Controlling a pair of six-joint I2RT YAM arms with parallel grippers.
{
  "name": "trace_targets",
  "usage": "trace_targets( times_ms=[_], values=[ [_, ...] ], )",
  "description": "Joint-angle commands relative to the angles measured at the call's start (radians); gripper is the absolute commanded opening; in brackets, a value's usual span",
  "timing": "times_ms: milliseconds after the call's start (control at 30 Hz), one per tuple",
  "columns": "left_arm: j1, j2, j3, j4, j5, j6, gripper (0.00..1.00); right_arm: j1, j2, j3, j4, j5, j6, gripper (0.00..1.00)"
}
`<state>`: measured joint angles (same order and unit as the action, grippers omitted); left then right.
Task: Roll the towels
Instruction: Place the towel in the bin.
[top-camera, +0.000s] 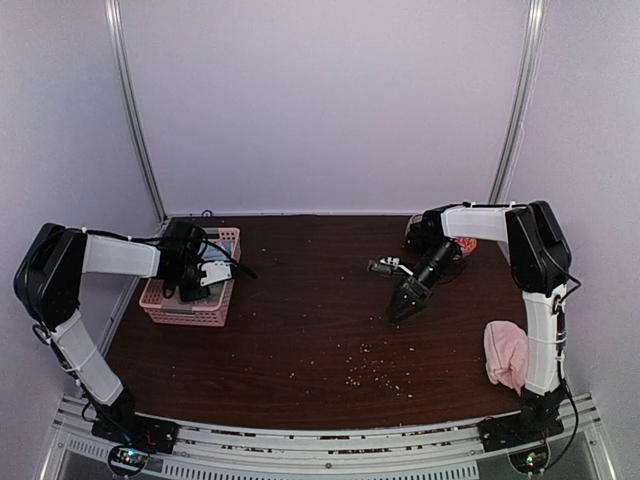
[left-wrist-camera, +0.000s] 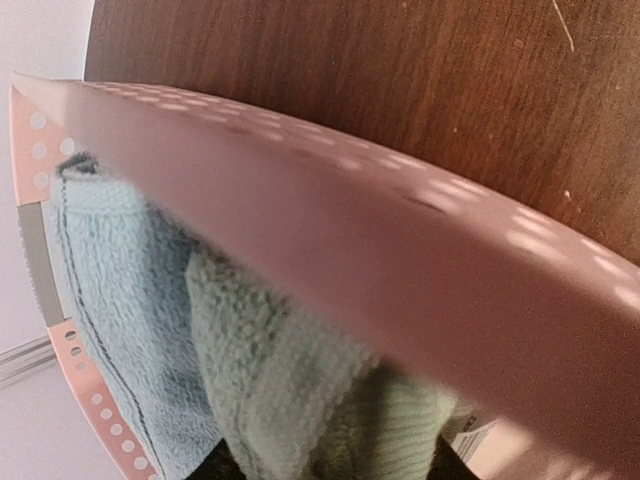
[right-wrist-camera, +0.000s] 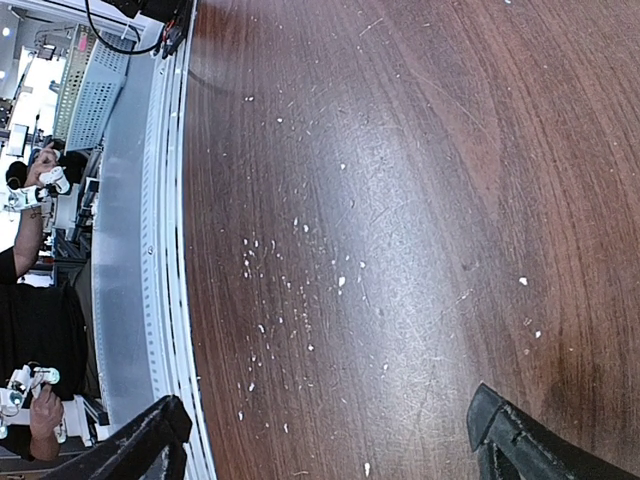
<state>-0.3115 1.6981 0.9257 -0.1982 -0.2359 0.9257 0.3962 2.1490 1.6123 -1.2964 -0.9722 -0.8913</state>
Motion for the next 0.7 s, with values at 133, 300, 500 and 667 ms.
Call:
trace_targets(
  times_ms=[133, 300, 500, 667],
  values=[
    [0.002, -0.035, -0.020, 0.002, -0.017, -0.004, 0.98, 0.012, 0.014, 0.020, -0.027, -0.005, -0.017, 1.00],
    [0.000, -0.054, -0.003, -0.031, 0.000, -0.019, 0.98, 0.014, 0.015, 0.019, -0.026, -0.005, -0.015, 1.00],
    [-0.012, -0.110, -0.016, -0.072, 0.010, -0.049, 0.98, 0.022, 0.018, 0.021, -0.029, -0.003, -0.017, 1.00],
    [-0.044, -0.164, -0.021, -0.128, -0.015, -0.077, 0.98, 0.028, 0.022, 0.024, -0.030, -0.001, -0.017, 1.00]
  ],
)
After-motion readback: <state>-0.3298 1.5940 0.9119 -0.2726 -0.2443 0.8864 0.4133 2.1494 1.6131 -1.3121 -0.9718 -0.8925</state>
